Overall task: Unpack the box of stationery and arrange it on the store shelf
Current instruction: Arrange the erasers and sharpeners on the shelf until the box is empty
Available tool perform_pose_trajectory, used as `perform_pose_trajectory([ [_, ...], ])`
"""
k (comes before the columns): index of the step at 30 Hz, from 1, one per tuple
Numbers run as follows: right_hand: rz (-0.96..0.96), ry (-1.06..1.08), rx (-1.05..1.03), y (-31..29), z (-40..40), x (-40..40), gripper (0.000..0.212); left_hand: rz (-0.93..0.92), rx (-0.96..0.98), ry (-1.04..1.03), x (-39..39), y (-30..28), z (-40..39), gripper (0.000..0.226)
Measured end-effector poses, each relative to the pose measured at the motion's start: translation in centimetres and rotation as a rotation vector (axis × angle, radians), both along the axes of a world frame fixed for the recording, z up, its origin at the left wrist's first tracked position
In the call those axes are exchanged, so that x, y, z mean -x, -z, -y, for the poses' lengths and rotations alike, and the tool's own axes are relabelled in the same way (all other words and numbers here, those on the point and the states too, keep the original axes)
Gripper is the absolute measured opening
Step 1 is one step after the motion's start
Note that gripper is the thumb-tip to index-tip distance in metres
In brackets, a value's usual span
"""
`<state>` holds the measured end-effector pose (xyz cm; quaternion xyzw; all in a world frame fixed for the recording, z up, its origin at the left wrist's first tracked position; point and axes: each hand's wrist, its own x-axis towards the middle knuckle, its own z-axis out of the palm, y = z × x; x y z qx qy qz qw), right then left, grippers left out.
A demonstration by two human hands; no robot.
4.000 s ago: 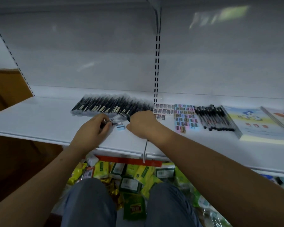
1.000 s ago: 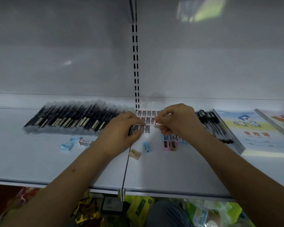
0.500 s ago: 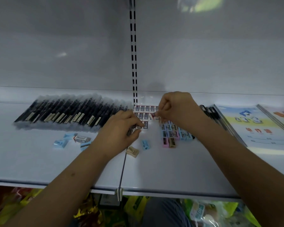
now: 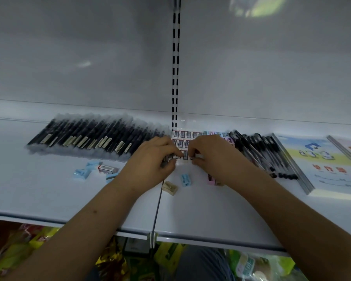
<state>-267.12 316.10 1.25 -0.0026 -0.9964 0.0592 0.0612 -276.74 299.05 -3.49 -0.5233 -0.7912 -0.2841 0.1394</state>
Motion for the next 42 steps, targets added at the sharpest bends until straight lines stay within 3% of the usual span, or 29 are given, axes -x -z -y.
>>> perform_pose_trajectory([
  [4,-0.067,-0.096,0.009,0.6,-0.2,-0.3,0.023,0.076,-0.008,0.005,-0.2,-0.2,0.5,0.028],
  [6,-0.096,-0.175,0.11,0.3,-0.3,-1.1,0.028,0.143,-0.076,-0.025,-0.7,-0.9,1.3,0.029],
  [9,-0.023,-0.282,0.194,-0.2,-0.1,-2.3,0.037,0.207,-0.139,-0.094,-2.0,-2.7,3.0,0.015],
  [13,0.045,-0.322,0.113,0.2,0.8,-1.9,0.034,0.33,0.14,-0.047,-4.2,-3.0,4.4,0.028],
  [15,-0.005,-0.279,0.161,-0.4,0.7,-2.2,0.032,0.306,0.202,-0.028,-4.9,-2.6,4.2,0.03],
  [19,-0.265,-0.099,0.408,-2.1,-1.8,-5.2,0.026,0.311,0.134,0.003,-5.3,-3.0,3.0,0.012],
  [21,-0.314,0.01,0.523,-2.1,-3.1,-7.2,0.023,0.415,0.032,0.031,-5.5,-3.3,2.2,0.012],
  [24,-0.346,0.093,0.519,-1.0,-4.1,-10.1,0.02,0.672,-0.113,0.067,-6.3,-3.6,0.8,0.014],
  [28,-0.335,0.076,0.495,0.4,-4.4,-12.8,0.022,0.778,-0.177,0.077,-8.1,-2.7,-0.3,0.026],
  [32,-0.316,0.051,0.582,1.6,-3.9,-13.3,0.017,0.667,-0.126,0.043,-8.7,-1.9,-0.1,0.025],
  [36,-0.321,-0.018,0.653,2.2,-2.0,-12.9,0.016,0.905,-0.161,0.077,-8.9,-1.9,0.8,0.027],
  [38,-0.32,-0.066,0.506,2.8,-1.1,-12.6,0.013,0.841,-0.106,0.046,-8.9,-1.8,1.4,0.027],
  [42,-0.279,-0.133,0.302,3.5,-0.2,-11.5,0.015,0.479,0.047,-0.009,-8.3,-1.6,2.9,0.024],
])
